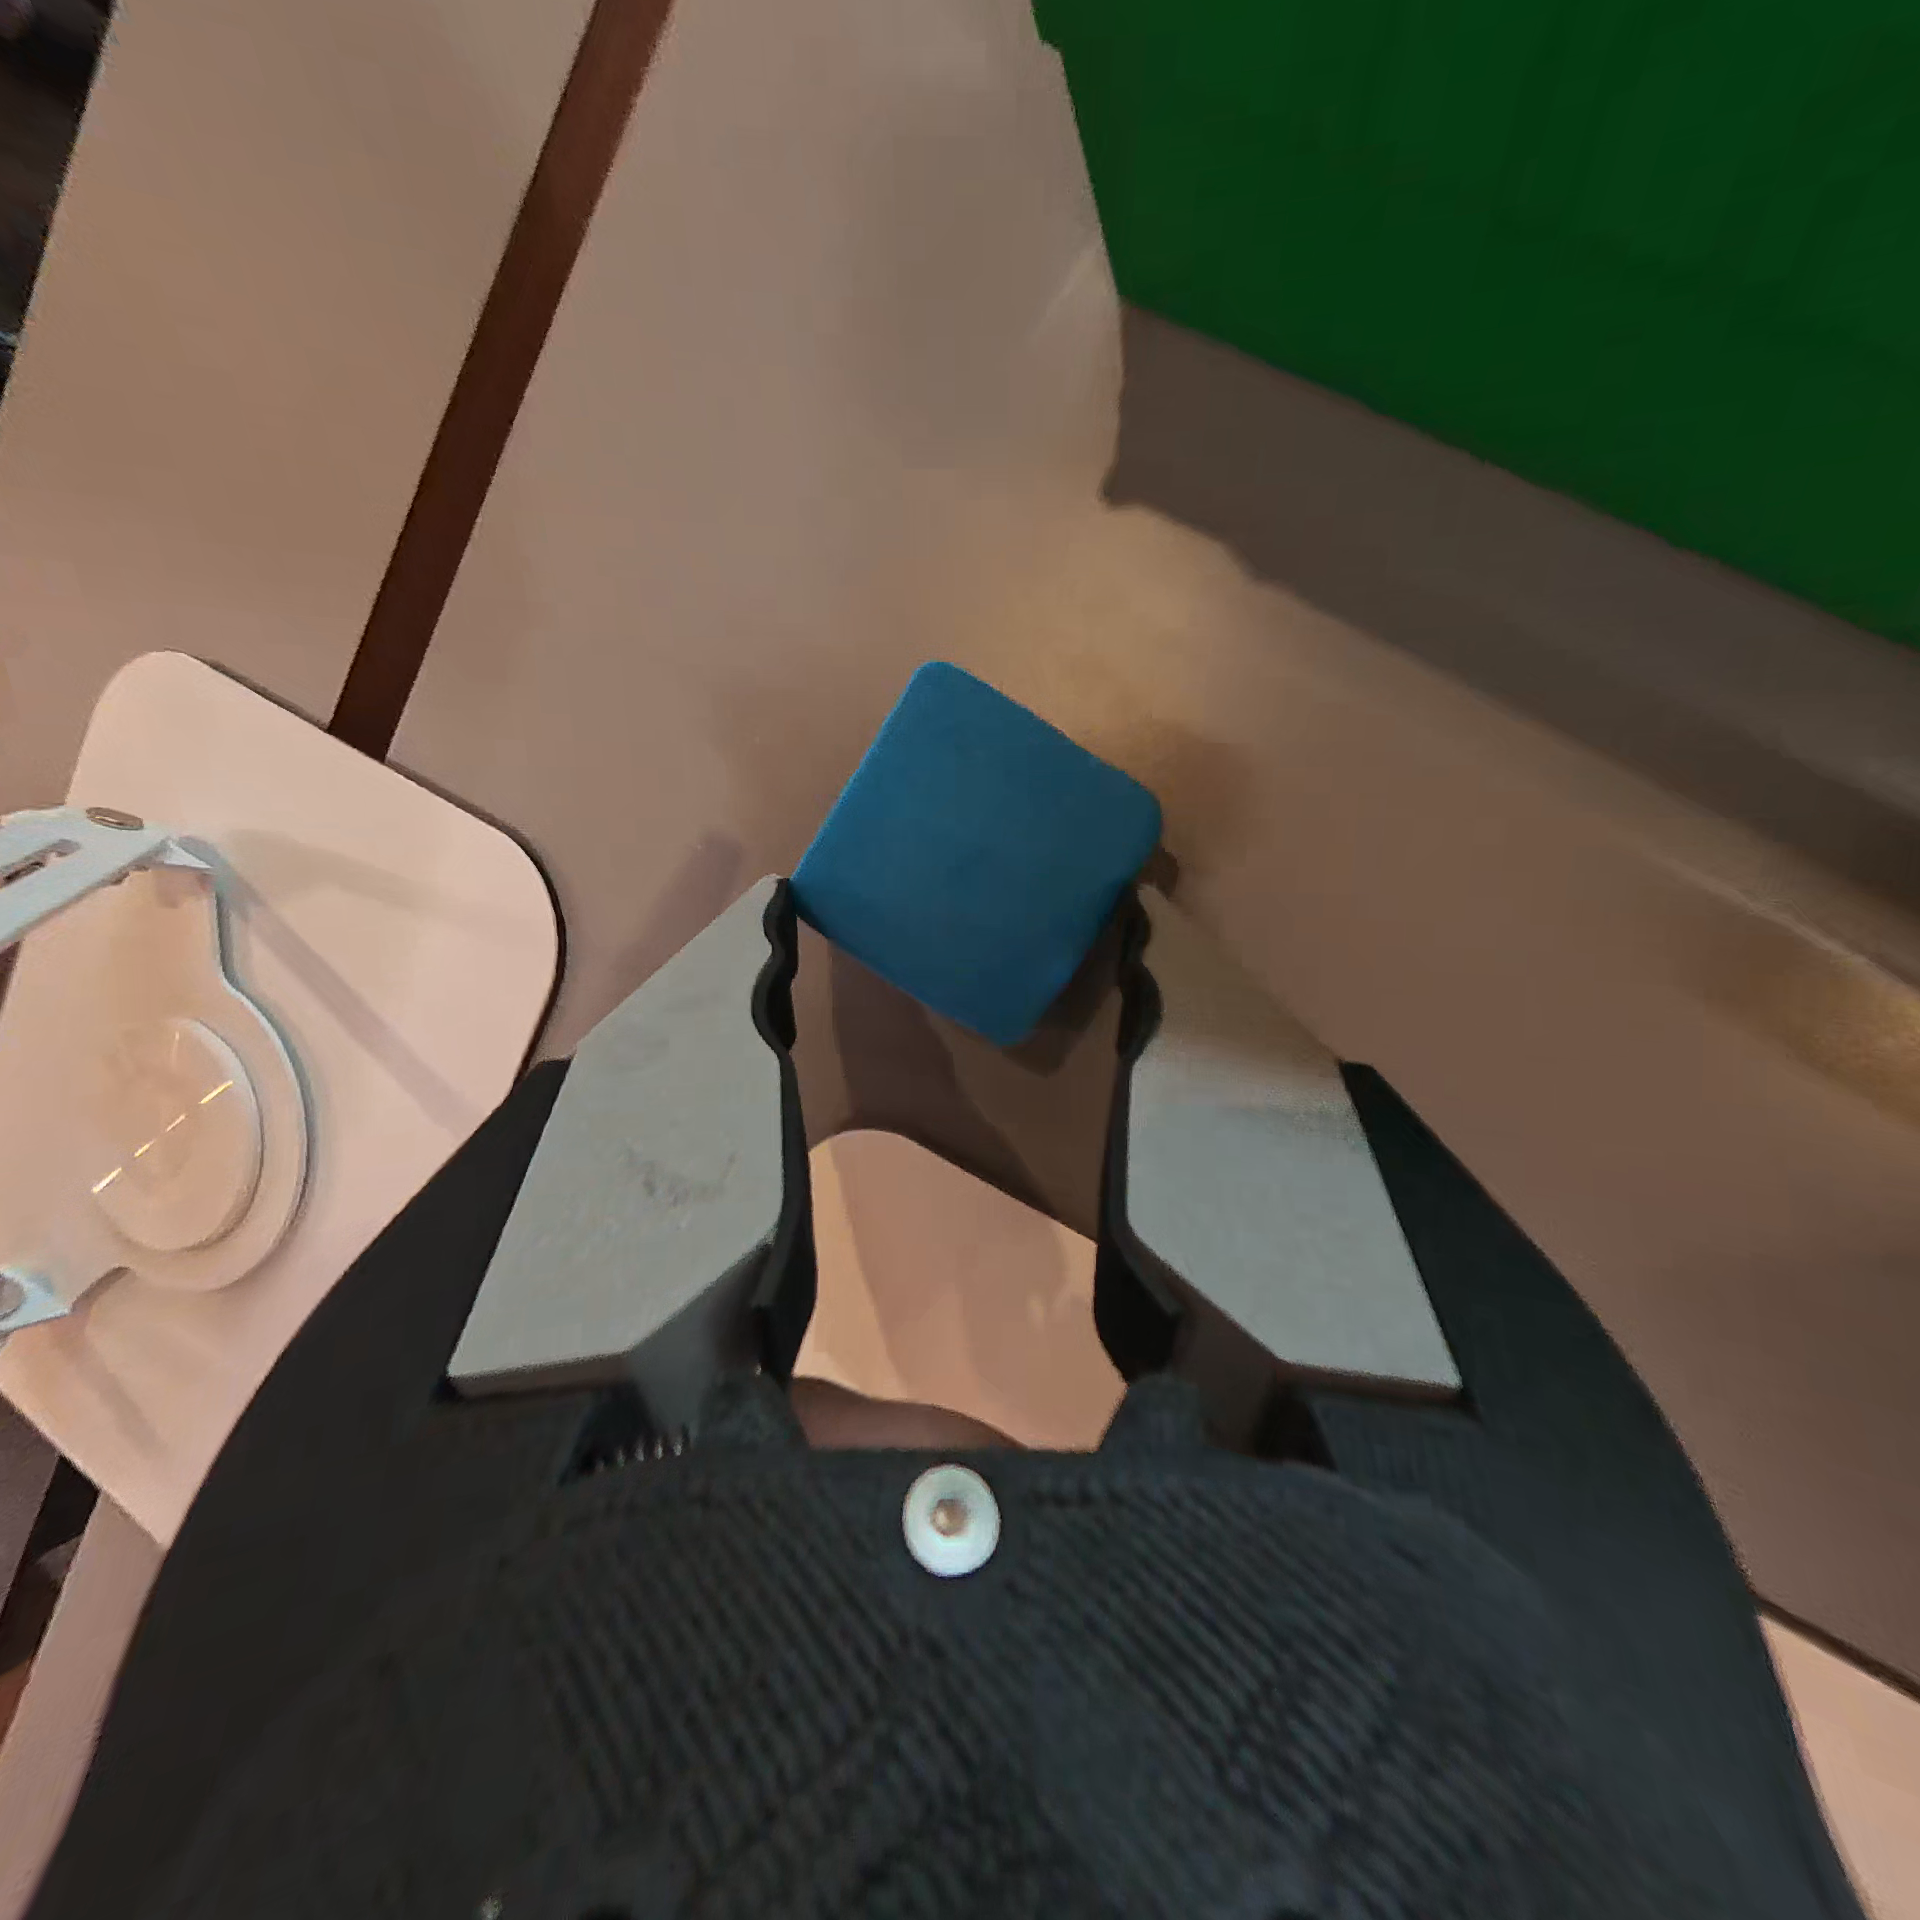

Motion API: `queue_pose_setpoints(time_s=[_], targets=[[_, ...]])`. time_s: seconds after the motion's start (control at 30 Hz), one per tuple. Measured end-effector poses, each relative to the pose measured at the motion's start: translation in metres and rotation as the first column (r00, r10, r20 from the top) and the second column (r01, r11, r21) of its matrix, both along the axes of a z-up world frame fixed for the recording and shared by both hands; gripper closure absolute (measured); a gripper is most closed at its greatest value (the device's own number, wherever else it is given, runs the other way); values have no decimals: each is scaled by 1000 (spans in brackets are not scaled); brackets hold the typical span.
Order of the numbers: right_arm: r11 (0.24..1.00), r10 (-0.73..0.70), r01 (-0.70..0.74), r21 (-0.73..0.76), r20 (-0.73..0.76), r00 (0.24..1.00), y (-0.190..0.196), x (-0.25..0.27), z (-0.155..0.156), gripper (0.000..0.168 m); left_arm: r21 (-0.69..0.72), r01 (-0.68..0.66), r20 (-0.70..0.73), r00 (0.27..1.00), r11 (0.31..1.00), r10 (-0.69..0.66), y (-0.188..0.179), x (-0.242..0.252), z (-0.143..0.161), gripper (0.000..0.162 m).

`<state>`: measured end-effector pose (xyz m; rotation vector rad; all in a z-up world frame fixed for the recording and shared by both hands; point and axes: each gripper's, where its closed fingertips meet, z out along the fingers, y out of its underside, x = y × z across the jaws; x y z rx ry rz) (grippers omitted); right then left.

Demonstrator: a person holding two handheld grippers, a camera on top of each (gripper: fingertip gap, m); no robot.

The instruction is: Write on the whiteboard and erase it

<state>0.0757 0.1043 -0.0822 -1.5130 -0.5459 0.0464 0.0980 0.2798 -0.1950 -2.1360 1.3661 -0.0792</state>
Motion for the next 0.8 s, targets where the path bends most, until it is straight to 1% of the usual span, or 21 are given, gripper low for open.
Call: queue_pose_setpoints(time_s=[0.07, 0.13, 0.23, 0.3, 0.37, 0.43, 0.5, 0.57, 0.63, 0.7, 0.8], targets=[[1000, 4, -4, -8, -11, 1000, 0, 0, 0, 168, -13, -23, 17, 1000, 1000, 23, -3, -5, 2, 101], [1000, 7, -7, -15, -20, 1000, 0, 1, -1, 168, -9, -24, 20, 1000, 1000, 25, -8, -14, 8, 96], [1000, 11, -12, -26, -22, 1000, 0, 0, -2, 168, 11, -15, 23, 1000, 1000, 15, -21, -33, 20, 93], [1000, 16, -16, -24, -16, 1000, 0, -2, -3, 168, 38, -29, 33, 999, 999, 27, -27, -47, 30, 90], [1000, 14, -14, -14, 3, 1000, -1, -3, -3, 168, 32, -46, 63, 997, 998, 44, -37, -61, 41, 91], [1000, 9, -8, -18, 24, 1000, 0, -4, -6, 168, -37, -30, 144, 989, 999, 35, -61, -70, 47, 91], [999, 9, -8, -33, 36, 999, 1, -4, -10, 168, -166, 46, 218, 976, 985, -9, -101, -77, 45, 92], [997, 23, -19, -71, 51, 998, 3, -7, -18, 168, -243, 121, 275, 960, 962, -51, -139, -88, 41, 98], [993, 32, -22, -118, 86, 996, 5, -10, -30, 168, -227, 138, 251, 965, 964, -79, -163, -110, 33, 100], [990, 37, -21, -138, 116, 993, 6, -13, -37, 168, -154, 95, 178, 982, 983, -67, -171, -138, 22, 107], [988, 49, -28, -152, 136, 990, 7, -17, -43, 168, -122, 42, 42, 998, 992, -37, -180, -177, -1, 112]])
